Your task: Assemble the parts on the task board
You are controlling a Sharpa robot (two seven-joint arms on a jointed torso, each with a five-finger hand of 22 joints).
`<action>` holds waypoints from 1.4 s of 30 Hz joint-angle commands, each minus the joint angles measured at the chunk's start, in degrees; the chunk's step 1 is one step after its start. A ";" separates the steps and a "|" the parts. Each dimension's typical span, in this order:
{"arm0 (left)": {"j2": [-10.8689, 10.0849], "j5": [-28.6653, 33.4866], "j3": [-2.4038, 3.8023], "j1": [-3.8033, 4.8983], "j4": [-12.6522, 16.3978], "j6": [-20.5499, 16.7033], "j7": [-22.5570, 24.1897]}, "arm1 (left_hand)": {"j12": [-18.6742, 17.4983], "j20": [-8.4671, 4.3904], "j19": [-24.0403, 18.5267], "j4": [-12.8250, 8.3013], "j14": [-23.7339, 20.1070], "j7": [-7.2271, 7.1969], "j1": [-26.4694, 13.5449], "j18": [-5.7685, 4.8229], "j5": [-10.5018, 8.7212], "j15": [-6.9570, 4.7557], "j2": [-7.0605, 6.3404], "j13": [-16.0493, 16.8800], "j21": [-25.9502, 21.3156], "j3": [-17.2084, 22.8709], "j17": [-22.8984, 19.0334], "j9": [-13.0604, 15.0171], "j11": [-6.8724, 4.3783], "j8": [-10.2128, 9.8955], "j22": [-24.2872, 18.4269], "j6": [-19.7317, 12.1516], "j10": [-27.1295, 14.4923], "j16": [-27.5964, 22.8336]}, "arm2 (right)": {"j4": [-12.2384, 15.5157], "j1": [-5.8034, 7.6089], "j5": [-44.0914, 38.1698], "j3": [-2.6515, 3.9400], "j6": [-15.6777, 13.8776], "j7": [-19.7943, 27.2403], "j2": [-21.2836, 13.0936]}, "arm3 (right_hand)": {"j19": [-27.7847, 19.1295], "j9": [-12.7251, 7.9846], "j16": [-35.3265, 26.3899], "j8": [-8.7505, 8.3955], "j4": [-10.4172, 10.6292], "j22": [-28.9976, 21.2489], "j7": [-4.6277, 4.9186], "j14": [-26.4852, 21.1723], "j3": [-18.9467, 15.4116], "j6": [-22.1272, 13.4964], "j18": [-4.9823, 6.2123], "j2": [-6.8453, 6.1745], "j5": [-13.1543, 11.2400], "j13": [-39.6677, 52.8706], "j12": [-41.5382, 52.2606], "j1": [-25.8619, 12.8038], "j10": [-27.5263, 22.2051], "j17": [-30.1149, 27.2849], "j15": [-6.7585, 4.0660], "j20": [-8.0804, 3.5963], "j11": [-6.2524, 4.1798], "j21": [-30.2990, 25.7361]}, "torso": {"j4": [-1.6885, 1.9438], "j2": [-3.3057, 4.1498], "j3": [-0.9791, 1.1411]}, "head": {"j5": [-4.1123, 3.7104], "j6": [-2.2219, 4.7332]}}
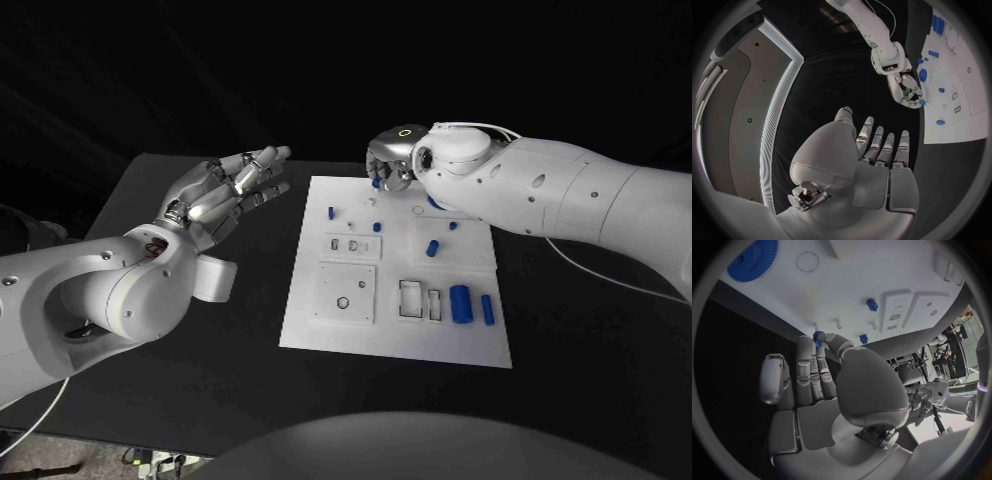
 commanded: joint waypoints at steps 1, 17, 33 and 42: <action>-0.05 -0.37 0.04 0.08 0.27 0.99 0.15 | 0.23 -0.04 0.45 -0.15 -0.13 0.18 0.68 -0.96 0.26 0.40 -0.07 0.06 0.32 0.23 0.06 0.09 0.29 0.25 0.05 0.30 0.10 0.18 | -0.41 -0.09 -0.48 0.01 0.68 -0.03 0.41 | 0.19 0.07 -0.39 -0.24 -0.01 3.82 0.00 0.38 0.21 0.13 -0.21 0.15 0.21 -0.11 -0.25 -0.25 0.52 -0.07 0.11 -0.03 0.02 0.04 | 0.16 0.05 0.03 | 0.00 0.00; -0.04 -0.37 0.05 0.09 0.43 1.14 -0.12 | 0.38 -0.03 0.53 -0.14 0.00 0.29 0.80 -1.08 0.48 0.52 -0.10 0.07 0.39 0.25 0.09 0.10 0.39 0.40 0.07 0.46 0.25 0.42 | -2.39 -0.59 -0.62 0.01 1.51 -0.32 1.47 | -0.09 0.01 -0.61 -0.59 -0.19 3.68 0.06 0.18 0.49 -0.20 -0.14 0.29 0.24 -0.30 -0.80 -0.02 0.49 -0.15 0.19 -0.06 0.10 -0.23 | 0.17 0.04 0.01 | -0.46 0.00; -0.28 -0.37 0.06 0.09 0.61 1.20 -0.45 | 0.79 -0.03 0.66 -0.12 0.16 0.42 0.89 -1.22 0.59 0.68 -0.12 0.11 0.52 0.25 0.13 0.12 0.55 0.62 0.11 0.82 0.53 0.70 | -3.29 -1.65 -1.11 0.00 2.11 -0.89 1.79 | -0.63 -0.13 -0.98 -1.21 -1.15 3.52 0.24 -0.23 1.21 -0.52 -0.01 0.18 0.99 -0.58 -1.87 0.81 0.35 -0.26 0.32 -0.17 0.36 -0.67 | 0.19 0.13 0.03 | 0.02 0.00; 0.01 -0.34 0.06 0.09 0.43 1.35 -0.62 | 0.81 -0.03 0.71 -0.11 0.23 0.48 0.90 -1.26 0.60 0.73 -0.11 0.11 0.56 0.25 0.14 0.13 0.61 0.69 0.13 0.92 0.59 0.81 | -2.87 -1.73 -1.00 0.00 2.78 -1.03 1.48 | -1.08 -0.55 -1.21 -2.11 -1.54 3.43 0.33 -0.46 1.76 -1.23 0.08 0.14 0.38 -0.97 -3.17 0.87 -0.34 -0.32 0.45 -0.26 0.52 -1.00 | 0.25 0.09 0.05 | 0.11 0.00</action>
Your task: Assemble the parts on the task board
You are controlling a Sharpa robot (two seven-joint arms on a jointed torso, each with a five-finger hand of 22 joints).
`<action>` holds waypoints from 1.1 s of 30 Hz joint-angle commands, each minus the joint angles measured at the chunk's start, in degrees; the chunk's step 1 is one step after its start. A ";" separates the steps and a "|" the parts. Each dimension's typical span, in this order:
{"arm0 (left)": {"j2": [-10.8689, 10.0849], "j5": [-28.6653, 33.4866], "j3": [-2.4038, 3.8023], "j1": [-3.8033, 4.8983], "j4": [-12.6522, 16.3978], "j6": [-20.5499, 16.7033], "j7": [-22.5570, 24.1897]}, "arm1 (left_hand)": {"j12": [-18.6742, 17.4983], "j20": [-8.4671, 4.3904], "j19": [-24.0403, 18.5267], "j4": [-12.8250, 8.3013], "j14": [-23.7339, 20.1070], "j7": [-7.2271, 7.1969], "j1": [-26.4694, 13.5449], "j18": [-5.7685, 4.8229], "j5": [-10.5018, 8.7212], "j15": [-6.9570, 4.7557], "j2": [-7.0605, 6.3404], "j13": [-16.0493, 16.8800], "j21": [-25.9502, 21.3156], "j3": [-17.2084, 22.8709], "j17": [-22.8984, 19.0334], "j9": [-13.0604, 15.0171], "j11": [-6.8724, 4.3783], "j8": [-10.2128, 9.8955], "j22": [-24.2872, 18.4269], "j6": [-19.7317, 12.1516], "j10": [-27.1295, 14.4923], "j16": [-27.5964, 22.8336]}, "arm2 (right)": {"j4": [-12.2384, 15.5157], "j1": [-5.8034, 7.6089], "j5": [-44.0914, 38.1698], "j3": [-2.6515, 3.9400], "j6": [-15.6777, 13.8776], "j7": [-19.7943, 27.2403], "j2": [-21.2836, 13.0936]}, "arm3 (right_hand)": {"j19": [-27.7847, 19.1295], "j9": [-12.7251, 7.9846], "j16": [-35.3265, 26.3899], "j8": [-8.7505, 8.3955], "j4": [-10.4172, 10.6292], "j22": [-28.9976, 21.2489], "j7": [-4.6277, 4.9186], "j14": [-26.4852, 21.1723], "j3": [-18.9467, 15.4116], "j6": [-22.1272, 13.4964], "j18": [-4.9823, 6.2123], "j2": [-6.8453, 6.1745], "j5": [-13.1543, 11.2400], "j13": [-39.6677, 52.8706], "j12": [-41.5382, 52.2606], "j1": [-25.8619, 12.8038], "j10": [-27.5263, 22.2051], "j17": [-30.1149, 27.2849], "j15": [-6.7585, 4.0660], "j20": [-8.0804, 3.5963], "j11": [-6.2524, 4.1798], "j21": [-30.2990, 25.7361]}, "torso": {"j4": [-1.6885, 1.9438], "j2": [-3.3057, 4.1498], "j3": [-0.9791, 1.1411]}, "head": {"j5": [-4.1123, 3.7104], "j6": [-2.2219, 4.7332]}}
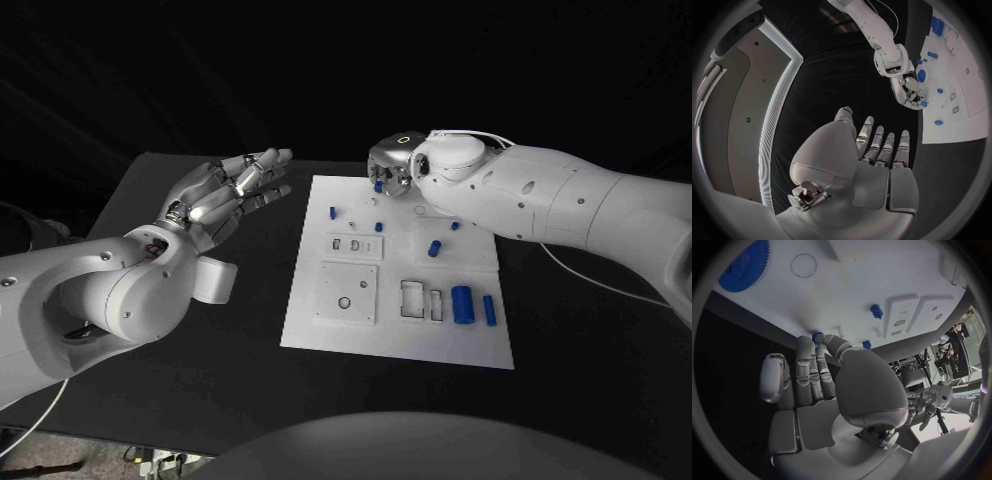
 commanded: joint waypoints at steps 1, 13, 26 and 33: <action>0.22 -0.33 0.05 0.08 0.02 1.09 0.07 | 0.15 -0.03 0.29 -0.11 0.02 0.49 0.67 -0.38 0.24 0.52 0.12 0.07 0.34 0.25 0.05 0.08 0.20 0.24 0.06 0.51 0.18 0.30 | 0.21 -0.22 -0.72 -0.13 2.20 -0.48 -0.21 | -0.58 -0.48 -0.36 -1.03 -0.06 3.41 0.13 -0.30 0.47 -0.97 0.11 -0.04 -1.70 -0.49 -1.26 0.09 -1.01 -0.10 0.30 -0.06 0.33 -0.37 | 0.04 -0.02 0.02 | 0.03 0.00; 0.35 -0.31 0.05 0.07 -0.29 1.24 -0.30 | -0.16 -0.02 0.34 -0.11 0.03 0.57 0.68 -0.45 0.25 0.60 0.11 0.03 0.38 0.25 0.05 0.04 0.29 0.22 0.08 0.27 0.14 0.34 | 2.34 -0.37 -0.28 -0.13 -1.50 0.00 -2.41 | -6.33 -11.45 -1.95 -6.31 1.55 -0.32 -7.90 -3.45 -6.60 -19.25 1.44 -1.64 -21.17 -3.39 -13.15 -0.72 -16.21 -0.59 1.99 1.97 1.91 -7.14 | -0.01 0.00 0.00 | 0.34 0.00; -0.16 -0.31 0.04 0.07 -0.30 1.12 -0.32 | -0.22 -0.01 0.44 -0.12 0.07 0.68 0.72 -0.55 0.27 0.71 0.08 0.01 0.47 0.24 0.06 0.02 0.42 0.25 0.11 0.19 0.10 0.47 | 16.98 3.53 10.32 -0.15 -9.84 3.56 -15.69 | -24.48 -17.07 -6.94 -5.96 4.22 -11.95 -6.59 -11.08 -10.45 -19.46 5.17 0.87 -22.14 0.27 -7.46 1.40 -9.60 -2.72 3.64 3.18 2.94 -26.43 | -0.13 0.31 -0.11 | -0.40 0.00; 0.33 -0.31 0.04 0.07 -0.74 1.27 -0.29 | 0.49 -0.01 0.63 -0.14 0.19 0.97 0.88 -0.81 0.37 0.84 0.08 0.10 0.63 0.28 0.08 0.11 0.81 0.68 0.16 0.97 0.47 0.75 | 23.83 5.19 12.79 -0.22 -11.58 3.72 -23.85 | -26.37 -15.14 -2.06 -2.30 5.76 -14.81 -2.57 -6.34 -12.31 -7.77 5.59 1.54 -22.45 24.01 25.65 1.30 2.63 5.42 1.51 4.22 -0.10 -32.96 | -0.43 0.52 -0.20 | -0.85 0.00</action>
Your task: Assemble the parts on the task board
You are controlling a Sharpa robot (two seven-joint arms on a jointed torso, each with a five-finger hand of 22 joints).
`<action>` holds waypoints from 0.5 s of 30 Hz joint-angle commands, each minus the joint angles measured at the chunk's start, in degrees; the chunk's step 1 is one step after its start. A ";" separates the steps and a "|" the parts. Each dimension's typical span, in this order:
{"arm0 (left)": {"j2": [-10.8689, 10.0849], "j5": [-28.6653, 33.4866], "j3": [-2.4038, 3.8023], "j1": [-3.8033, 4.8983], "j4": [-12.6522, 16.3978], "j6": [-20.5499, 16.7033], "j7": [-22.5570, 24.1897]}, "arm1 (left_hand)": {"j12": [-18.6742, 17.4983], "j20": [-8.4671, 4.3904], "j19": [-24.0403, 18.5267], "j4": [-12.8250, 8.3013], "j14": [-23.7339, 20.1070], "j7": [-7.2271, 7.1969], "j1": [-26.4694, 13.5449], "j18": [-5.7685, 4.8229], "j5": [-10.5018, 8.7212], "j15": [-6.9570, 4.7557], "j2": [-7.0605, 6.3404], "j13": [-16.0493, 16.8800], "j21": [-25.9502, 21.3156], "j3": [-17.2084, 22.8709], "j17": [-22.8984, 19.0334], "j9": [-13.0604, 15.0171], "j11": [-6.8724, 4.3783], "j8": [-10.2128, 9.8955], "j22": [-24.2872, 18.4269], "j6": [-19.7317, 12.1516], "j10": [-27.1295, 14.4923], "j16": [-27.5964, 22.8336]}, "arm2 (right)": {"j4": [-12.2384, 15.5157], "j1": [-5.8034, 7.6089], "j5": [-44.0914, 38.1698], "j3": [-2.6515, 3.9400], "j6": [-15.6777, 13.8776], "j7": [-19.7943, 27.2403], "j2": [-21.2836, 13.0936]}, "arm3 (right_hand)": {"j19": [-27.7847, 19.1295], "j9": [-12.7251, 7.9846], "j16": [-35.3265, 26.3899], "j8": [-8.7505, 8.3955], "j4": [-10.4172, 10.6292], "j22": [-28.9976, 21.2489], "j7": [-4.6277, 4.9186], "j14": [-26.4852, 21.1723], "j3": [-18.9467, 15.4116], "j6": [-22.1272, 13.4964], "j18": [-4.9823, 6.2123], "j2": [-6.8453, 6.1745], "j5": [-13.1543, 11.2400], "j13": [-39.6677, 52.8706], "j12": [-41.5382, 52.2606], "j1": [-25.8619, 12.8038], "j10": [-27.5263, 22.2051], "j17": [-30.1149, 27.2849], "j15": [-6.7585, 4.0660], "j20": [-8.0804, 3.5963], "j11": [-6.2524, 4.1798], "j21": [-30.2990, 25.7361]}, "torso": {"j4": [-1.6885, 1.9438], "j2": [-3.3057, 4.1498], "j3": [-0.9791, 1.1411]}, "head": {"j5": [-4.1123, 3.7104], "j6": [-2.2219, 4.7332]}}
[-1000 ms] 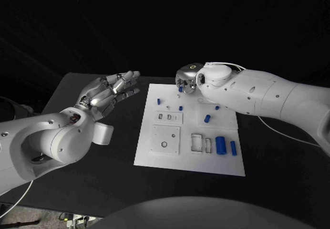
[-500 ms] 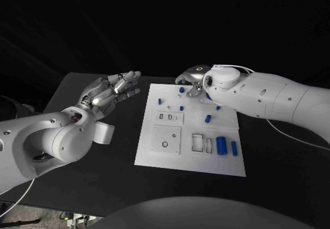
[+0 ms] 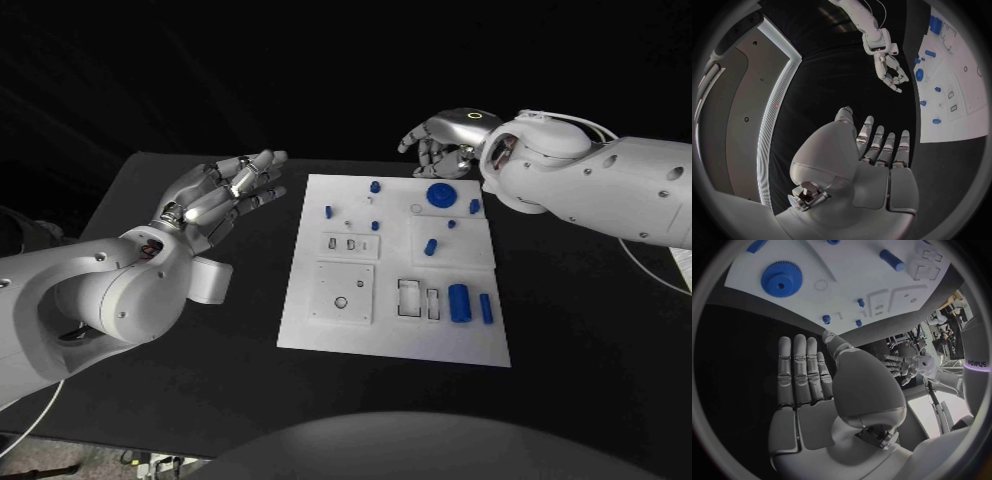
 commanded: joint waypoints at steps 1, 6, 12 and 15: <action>0.46 -0.32 0.05 0.07 -0.20 1.11 0.32 | 0.53 0.01 0.58 -0.14 0.21 0.99 0.67 -0.84 0.37 0.41 -0.14 0.11 0.41 0.29 0.10 0.10 0.42 0.33 0.11 0.58 0.09 0.37 | 1.72 0.30 3.26 -0.09 -2.47 0.81 -2.13 | 8.16 1.03 16.84 0.90 1.60 6.09 0.57 9.38 -1.96 1.71 -0.66 0.30 -0.15 27.36 30.50 -1.71 4.27 21.46 -1.60 -0.37 -0.31 8.05 | -0.18 0.16 0.05 | -0.32 0.00; 0.78 -0.32 0.04 0.06 -0.56 1.57 0.29 | 1.07 0.01 0.63 -0.16 0.40 1.15 0.84 -1.03 0.39 0.53 -0.07 0.17 0.45 0.39 0.13 0.12 0.66 0.51 0.11 0.71 0.45 0.69 | 3.26 0.49 3.21 -0.22 -0.40 -0.77 -4.83 | 26.93 4.14 35.28 3.35 4.03 20.50 1.60 35.00 -3.77 3.05 -4.64 0.69 1.03 51.33 54.05 -3.50 31.51 60.91 -0.97 -3.40 -1.38 28.58 | -0.14 0.25 0.22 | -0.63 0.00; 1.07 -0.32 0.03 0.04 -1.02 2.14 0.02 | 1.57 -0.01 0.72 -0.17 0.69 1.34 1.07 -1.27 0.39 0.74 -0.01 0.22 0.54 0.50 0.19 0.24 0.91 1.07 0.13 1.74 0.88 1.13 | 3.69 0.49 2.73 -0.32 2.97 -3.06 -6.22 | 36.02 6.50 36.39 5.17 4.94 26.89 1.88 38.13 -4.09 4.11 -7.07 0.36 5.74 53.74 55.86 -4.34 35.76 65.10 -2.46 -4.65 -2.68 38.27 | -0.17 0.46 0.51 | -0.86 0.00; 1.31 -0.32 0.03 0.04 -1.24 2.44 -0.10 | 1.63 -0.01 0.75 -0.17 0.79 1.36 1.11 -1.32 0.40 0.81 0.00 0.22 0.57 0.52 0.20 0.25 0.94 1.13 0.13 1.77 0.95 1.27 | 3.26 0.38 2.45 -0.35 4.23 -4.21 -6.18 | 38.55 6.80 36.39 4.91 5.30 28.45 2.13 38.13 -4.02 3.48 -7.78 -0.11 7.57 53.74 55.86 -4.82 35.76 65.10 -2.76 -4.88 -2.72 40.78 | -0.16 0.51 0.51 | -1.04 0.00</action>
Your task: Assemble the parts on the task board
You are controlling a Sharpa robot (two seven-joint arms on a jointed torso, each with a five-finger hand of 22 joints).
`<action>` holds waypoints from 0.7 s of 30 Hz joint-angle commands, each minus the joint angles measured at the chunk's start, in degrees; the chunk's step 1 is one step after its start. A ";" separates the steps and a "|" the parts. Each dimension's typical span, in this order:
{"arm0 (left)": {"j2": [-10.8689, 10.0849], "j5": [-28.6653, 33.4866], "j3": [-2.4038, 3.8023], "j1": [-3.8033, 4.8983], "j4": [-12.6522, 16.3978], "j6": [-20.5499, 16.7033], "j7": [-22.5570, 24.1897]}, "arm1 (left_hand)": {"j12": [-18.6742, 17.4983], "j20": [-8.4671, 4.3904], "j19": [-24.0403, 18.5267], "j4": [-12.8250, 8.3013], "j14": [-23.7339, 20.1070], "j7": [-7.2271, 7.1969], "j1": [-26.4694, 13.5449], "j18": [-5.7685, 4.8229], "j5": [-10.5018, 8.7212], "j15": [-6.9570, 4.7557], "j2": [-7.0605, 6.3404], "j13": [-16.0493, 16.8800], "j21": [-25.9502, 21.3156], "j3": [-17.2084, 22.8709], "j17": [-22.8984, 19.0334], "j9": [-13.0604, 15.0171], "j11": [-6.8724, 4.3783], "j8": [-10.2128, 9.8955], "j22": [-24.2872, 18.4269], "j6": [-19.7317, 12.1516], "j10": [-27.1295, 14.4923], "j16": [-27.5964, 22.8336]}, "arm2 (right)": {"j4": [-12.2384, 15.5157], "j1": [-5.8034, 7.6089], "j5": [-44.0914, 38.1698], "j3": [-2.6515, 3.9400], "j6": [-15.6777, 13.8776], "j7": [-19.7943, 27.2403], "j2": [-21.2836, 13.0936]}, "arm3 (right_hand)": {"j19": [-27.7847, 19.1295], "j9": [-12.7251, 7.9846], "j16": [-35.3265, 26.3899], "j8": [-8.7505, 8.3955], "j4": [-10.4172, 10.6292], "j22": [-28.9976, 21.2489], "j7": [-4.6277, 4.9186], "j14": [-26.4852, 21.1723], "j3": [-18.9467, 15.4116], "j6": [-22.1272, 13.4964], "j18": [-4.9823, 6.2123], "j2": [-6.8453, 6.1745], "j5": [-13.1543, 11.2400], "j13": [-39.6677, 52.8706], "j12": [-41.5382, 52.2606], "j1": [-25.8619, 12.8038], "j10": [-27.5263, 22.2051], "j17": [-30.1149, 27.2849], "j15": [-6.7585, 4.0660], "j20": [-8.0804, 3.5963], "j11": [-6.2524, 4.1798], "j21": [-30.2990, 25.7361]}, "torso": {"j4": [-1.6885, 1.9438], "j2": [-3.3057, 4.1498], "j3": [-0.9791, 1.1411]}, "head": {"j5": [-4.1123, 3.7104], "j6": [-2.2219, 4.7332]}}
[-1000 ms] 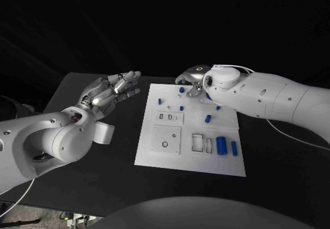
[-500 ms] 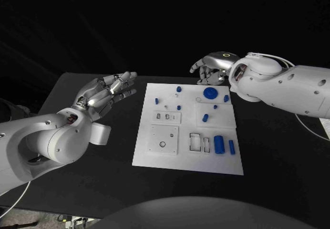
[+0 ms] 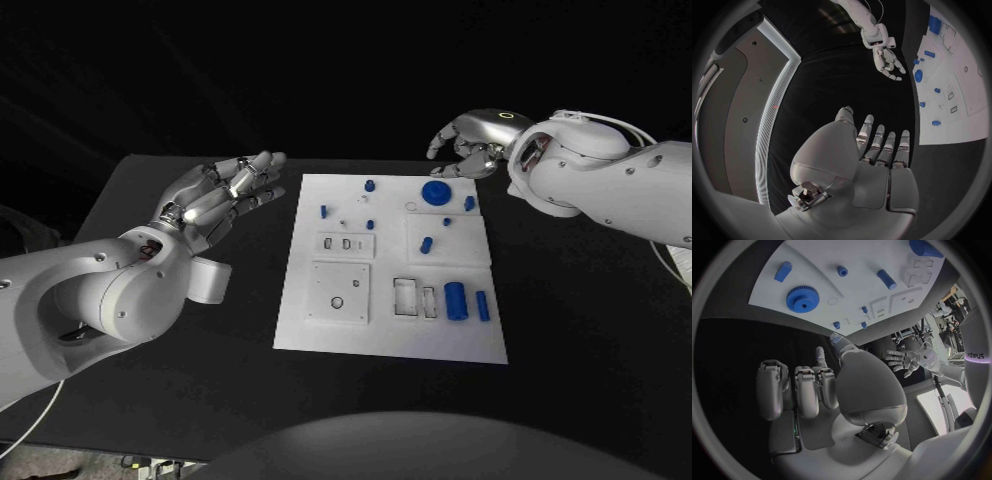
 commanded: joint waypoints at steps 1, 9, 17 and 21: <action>0.37 -0.33 0.04 0.05 -0.18 1.82 -0.01 | 0.26 -0.03 0.39 0.00 0.18 1.15 0.65 -0.44 0.40 0.20 0.00 0.07 0.35 0.35 0.08 0.07 0.14 0.28 0.08 0.34 0.15 0.22 | -0.45 -0.15 -0.28 -0.03 3.91 -2.95 0.10 | 2.21 0.17 0.19 -0.32 0.30 12.33 0.50 5.97 0.18 -1.08 -1.27 -0.55 1.53 15.03 0.20 -0.34 5.92 15.05 -0.41 -0.20 -0.44 2.13 | 0.03 0.12 0.11 | -0.44 0.00; 0.59 -0.60 0.04 0.04 -0.41 2.36 -0.27 | 0.41 -0.03 0.51 0.01 0.45 1.23 0.75 -0.56 0.39 0.42 0.03 0.08 0.46 0.41 0.13 0.08 0.22 0.46 0.11 0.46 0.33 0.58 | -1.79 -1.17 -1.23 -0.06 5.44 -4.37 0.92 | 6.31 1.87 0.19 0.03 -0.16 14.28 1.04 5.97 0.62 -4.03 -2.45 -1.44 4.85 15.03 0.20 -0.27 5.92 15.05 -0.32 -0.32 -0.26 5.86 | 0.09 -0.01 0.03 | -1.10 0.00; 0.39 -0.74 0.04 0.04 -0.37 2.61 -0.36 | 0.54 -0.04 0.60 0.00 0.65 1.29 0.84 -0.65 0.40 0.62 0.03 0.09 0.54 0.45 0.16 0.12 0.30 0.70 0.14 0.80 0.48 0.83 | -2.93 -2.28 -2.02 -0.06 6.70 -5.40 1.82 | 7.36 3.00 0.19 0.58 -0.12 14.75 1.59 5.97 0.53 -5.68 -2.79 -1.72 3.70 15.03 0.20 -0.66 5.92 15.05 -0.12 -0.17 0.08 6.83 | 0.13 0.03 -0.02 | -0.75 0.00; 0.48 -0.76 0.04 0.04 -0.50 2.76 -0.45 | 0.54 -0.04 0.60 0.00 0.66 1.29 0.85 -0.65 0.40 0.62 0.03 0.09 0.54 0.45 0.16 0.12 0.30 0.70 0.14 0.81 0.49 0.84 | -3.67 -2.72 -2.21 -0.06 7.29 -5.48 2.10 | 7.63 3.13 0.19 0.74 -0.42 14.87 2.48 5.97 0.95 -5.87 -2.88 -1.75 4.96 15.03 0.20 -0.36 5.92 15.05 0.36 0.14 0.76 7.09 | 0.11 -0.03 0.00 | -0.61 0.00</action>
